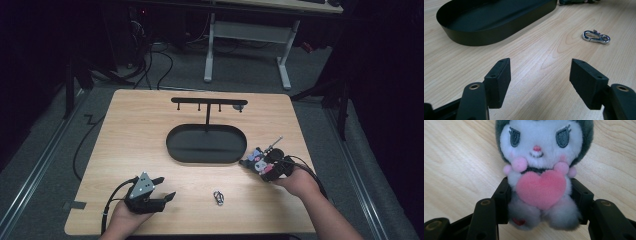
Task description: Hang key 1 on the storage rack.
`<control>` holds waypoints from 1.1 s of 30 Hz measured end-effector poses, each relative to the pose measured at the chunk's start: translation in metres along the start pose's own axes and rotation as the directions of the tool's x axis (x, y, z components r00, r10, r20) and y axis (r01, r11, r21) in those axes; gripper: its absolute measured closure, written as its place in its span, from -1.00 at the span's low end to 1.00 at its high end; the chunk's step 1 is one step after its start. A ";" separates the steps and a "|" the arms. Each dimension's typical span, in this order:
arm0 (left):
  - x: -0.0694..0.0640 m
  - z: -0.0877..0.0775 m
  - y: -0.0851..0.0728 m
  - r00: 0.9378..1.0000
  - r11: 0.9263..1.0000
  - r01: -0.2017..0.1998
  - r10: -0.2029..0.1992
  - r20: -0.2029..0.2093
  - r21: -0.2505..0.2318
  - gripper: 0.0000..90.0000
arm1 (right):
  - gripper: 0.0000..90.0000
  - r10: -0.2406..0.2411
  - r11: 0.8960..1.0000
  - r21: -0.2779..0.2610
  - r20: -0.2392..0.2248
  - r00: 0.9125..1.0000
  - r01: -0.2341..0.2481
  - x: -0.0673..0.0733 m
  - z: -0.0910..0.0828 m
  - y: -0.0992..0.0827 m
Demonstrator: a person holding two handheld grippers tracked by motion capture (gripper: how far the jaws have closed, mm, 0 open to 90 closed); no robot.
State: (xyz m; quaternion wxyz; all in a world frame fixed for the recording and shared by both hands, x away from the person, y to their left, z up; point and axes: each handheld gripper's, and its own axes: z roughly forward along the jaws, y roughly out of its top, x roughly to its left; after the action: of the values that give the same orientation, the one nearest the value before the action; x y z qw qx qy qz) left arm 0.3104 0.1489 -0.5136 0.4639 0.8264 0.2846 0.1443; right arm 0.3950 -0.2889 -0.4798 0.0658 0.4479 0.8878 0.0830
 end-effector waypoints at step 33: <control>-0.002 -0.001 0.000 1.000 1.000 -0.004 0.004 -0.002 -0.012 -0.24 | 0.05 0.085 0.993 -0.078 -0.070 0.994 -0.091 0.013 -0.059 -0.014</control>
State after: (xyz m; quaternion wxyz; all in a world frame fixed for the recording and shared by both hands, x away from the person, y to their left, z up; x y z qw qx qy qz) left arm 0.3084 0.1486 -0.5132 0.4685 0.8240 0.2824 0.1477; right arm 0.3651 -0.2912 -0.4255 0.0506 0.4805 0.8648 0.1366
